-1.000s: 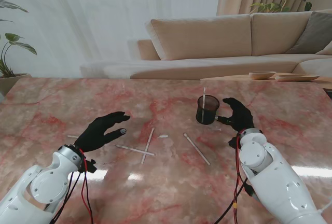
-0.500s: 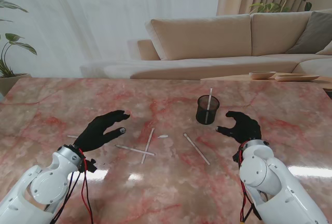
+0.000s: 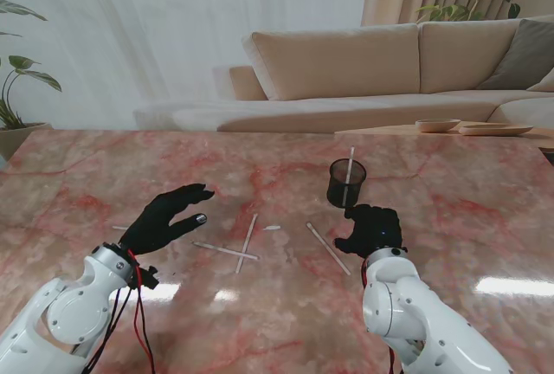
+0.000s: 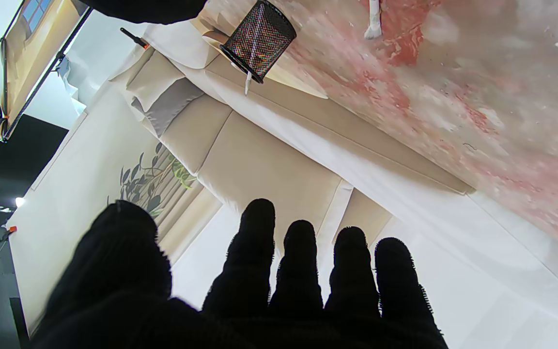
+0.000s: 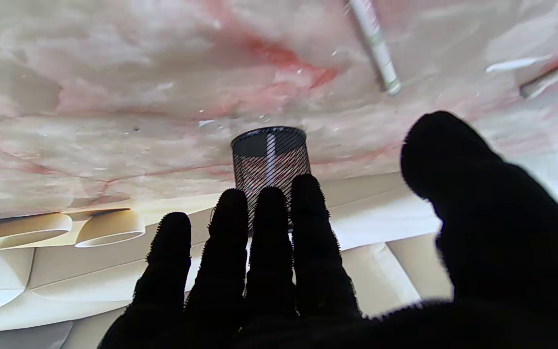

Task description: Insert makeup brushes into the holder

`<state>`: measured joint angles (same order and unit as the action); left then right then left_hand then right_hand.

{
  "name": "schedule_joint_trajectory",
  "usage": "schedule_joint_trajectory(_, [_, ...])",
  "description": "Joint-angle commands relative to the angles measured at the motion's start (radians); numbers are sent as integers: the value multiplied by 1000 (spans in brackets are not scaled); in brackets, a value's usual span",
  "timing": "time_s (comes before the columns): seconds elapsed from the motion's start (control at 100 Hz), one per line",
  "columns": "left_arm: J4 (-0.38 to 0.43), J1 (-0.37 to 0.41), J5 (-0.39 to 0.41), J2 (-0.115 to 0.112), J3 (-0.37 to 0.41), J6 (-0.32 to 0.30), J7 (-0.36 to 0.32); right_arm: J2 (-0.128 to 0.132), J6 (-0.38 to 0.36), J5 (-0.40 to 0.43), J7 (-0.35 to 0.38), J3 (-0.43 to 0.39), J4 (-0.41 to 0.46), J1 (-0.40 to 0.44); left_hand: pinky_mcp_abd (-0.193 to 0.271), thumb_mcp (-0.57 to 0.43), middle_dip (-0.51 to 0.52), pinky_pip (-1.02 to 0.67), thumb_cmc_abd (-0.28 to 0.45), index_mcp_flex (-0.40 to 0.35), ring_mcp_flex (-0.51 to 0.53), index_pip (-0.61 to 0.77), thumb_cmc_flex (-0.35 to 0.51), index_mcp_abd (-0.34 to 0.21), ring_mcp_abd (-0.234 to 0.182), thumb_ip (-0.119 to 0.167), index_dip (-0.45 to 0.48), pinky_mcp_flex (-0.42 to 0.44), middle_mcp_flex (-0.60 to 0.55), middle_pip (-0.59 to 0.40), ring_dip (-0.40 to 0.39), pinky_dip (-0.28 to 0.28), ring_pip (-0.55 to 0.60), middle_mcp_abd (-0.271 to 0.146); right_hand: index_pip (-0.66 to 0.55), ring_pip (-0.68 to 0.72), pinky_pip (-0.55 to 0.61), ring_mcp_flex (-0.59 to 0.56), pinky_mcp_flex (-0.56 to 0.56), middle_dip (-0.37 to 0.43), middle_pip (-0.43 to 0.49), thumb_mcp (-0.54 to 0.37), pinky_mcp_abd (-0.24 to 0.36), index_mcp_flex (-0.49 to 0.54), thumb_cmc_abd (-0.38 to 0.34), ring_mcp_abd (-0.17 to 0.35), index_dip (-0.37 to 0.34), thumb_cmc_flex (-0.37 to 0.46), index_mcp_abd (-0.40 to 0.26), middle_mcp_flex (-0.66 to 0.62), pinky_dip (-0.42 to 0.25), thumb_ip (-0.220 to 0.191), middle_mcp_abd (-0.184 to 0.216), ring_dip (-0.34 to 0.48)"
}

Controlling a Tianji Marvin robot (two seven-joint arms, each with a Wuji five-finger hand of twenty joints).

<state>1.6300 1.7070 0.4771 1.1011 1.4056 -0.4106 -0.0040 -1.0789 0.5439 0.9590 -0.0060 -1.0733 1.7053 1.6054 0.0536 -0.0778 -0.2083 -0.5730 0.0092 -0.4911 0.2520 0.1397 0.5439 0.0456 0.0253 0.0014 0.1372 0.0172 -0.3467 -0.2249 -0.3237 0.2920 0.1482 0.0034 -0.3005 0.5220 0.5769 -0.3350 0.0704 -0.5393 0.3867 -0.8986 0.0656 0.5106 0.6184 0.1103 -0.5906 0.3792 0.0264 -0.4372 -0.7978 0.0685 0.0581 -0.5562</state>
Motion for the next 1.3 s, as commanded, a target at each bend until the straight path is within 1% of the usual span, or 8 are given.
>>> schedule_joint_trajectory(0.0, [-5,6,0,2,0,-5,6,-11,12,-7,14,19,-25,-3,29,26,9,30,-1,-8,-39,16,22,-22,-47,-4,6,-2,23,21,9,-10,-35,-19,17,-6,11,46,-22,-23,15,-75,11,-9,43,-1,-18,32,-13,38,17,7,12,-23])
schedule_joint_trajectory(0.15, [-4,9,-4,2,2,-11,4,-19,67,-13,-23,91,-83,-43,29,26,9,29,0,-8,-39,16,22,-22,-49,-4,6,-2,24,21,9,-10,-36,-20,17,14,11,60,-24,-45,41,-174,13,-21,77,5,-29,53,-22,63,19,13,17,-35])
schedule_joint_trajectory(0.45, [13,23,-10,1,11,-12,-1,-53,108,-84,-146,186,-190,-100,27,26,9,28,0,-13,-39,18,24,-23,-46,-4,7,-3,24,21,9,-9,-35,-17,-75,97,38,41,-6,-145,160,-214,5,27,123,11,-124,68,-59,35,17,37,43,-81])
schedule_joint_trajectory(0.95, [22,30,-8,0,17,-10,-4,-77,139,-129,-196,246,-266,-143,26,27,9,27,0,-17,-39,20,23,-27,-48,-4,8,-1,23,21,9,-9,-34,-20,-190,106,43,95,-28,-151,168,-293,14,154,93,21,-248,151,-132,88,30,37,54,-73])
schedule_joint_trajectory(1.03, [23,30,-8,0,17,-9,-5,-81,139,-135,-209,248,-279,-146,26,27,9,27,0,-16,-38,20,23,-28,-49,-4,8,-1,23,21,9,-9,-34,-20,-276,113,57,81,-21,-143,174,-312,12,194,136,21,-223,185,-164,57,37,145,58,-69])
schedule_joint_trajectory(1.09, [23,30,-8,0,17,-8,-6,-87,133,-144,-229,247,-291,-147,26,27,9,28,-1,-18,-38,21,23,-29,-47,-4,9,-1,22,21,9,-9,-34,-19,-372,116,66,71,-16,-141,176,-296,11,214,157,20,-170,210,-198,28,41,184,61,-68])
schedule_joint_trajectory(1.17, [25,32,-8,0,18,-6,-7,-93,122,-149,-252,248,-310,-150,26,27,9,28,-1,-16,-39,21,23,-29,-49,-4,9,-1,22,21,9,-9,-35,-21,-508,120,78,54,-7,-139,174,-260,9,232,168,23,-83,230,-248,-15,45,206,66,-68])
schedule_joint_trajectory(1.29, [27,33,-6,0,19,-5,-7,-100,111,-158,-277,254,-338,-159,25,27,10,28,-1,-17,-38,21,23,-29,-49,-4,9,-1,23,22,9,-9,-36,-20,-555,127,89,31,7,-139,181,-246,6,295,171,25,-86,246,-294,-58,43,210,73,-69])
